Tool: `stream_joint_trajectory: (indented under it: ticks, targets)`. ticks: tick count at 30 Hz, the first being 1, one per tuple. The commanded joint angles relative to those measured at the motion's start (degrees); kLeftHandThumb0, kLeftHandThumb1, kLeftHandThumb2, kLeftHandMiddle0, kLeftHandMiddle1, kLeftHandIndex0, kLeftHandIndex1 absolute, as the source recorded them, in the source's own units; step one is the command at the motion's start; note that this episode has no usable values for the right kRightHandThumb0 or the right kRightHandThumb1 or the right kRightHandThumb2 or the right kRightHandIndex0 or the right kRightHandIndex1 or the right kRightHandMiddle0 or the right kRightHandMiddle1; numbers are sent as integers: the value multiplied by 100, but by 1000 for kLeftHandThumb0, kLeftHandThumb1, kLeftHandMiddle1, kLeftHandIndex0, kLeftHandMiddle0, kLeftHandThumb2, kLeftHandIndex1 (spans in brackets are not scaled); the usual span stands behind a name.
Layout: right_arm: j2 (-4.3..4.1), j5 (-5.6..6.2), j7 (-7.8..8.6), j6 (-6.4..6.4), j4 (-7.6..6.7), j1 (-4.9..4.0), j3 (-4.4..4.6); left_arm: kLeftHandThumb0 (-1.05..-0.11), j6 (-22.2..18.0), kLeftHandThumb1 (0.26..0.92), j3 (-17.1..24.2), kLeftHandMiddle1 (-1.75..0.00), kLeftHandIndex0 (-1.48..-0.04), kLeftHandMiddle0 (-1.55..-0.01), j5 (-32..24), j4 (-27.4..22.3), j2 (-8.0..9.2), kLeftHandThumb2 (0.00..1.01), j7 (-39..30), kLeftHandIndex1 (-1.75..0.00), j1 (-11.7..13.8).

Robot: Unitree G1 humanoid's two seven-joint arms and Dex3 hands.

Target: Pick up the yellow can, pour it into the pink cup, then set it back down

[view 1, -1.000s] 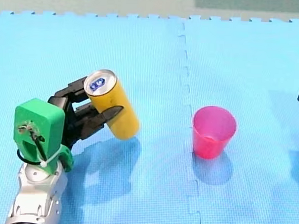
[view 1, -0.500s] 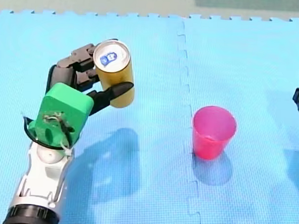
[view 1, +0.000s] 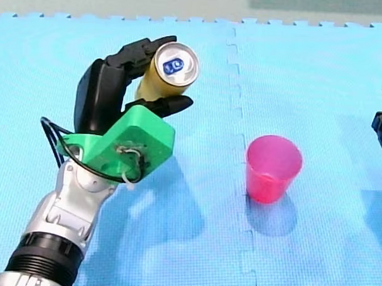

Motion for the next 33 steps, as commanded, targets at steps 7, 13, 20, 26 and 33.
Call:
stream_joint_trajectory:
  ticks: [7, 13, 20, 26, 33]
  targets:
    - [22, -5, -37, -15, 12, -4, -3, -385, 454, 727, -228, 0, -1224, -1329, 136, -328, -66, 0, 32, 0, -153]
    - [28, -17, -45, 17, 27, -21, -2, -385, 494, 723, -403, 0, -1221, -1326, 198, -311, -175, 0, 78, 0, -262]
    - [55, 27, 14, 56, 36, -38, -44, -412, 443, 725, -579, -3, -1220, -1332, 302, -83, -265, 2, 193, 0, -457]
    - [88, 13, -8, 50, 38, -47, -39, -511, 388, 745, -710, -3, -1207, -1338, 420, 107, -252, 5, 316, 0, -617]
    - [119, -37, -56, 19, 40, -42, -3, -530, 322, 748, -912, -6, -1183, -1348, 652, 203, -215, 2, 451, 0, -790]
